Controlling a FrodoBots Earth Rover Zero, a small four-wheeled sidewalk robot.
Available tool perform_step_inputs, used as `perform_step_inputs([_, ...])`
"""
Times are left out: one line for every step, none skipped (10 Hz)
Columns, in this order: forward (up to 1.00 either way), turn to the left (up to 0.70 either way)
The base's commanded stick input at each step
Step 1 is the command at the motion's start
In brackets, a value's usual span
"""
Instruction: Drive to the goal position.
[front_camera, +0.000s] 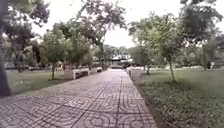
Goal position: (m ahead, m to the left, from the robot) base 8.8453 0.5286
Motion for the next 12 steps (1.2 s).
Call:
perform_step_inputs([0.00, 0.00])
perform_step_inputs([0.00, 0.00])
perform_step_inputs([0.00, 0.00])
perform_step_inputs([0.00, 0.00])
perform_step_inputs([0.00, 0.00])
perform_step_inputs([0.00, 0.00])
perform_step_inputs([0.64, 0.00])
perform_step_inputs([0.70, 0.00])
perform_step_inputs([0.39, 0.00])
perform_step_inputs([0.00, 0.00])
perform_step_inputs([0.00, 0.00])
perform_step_inputs([0.30, 0.00])
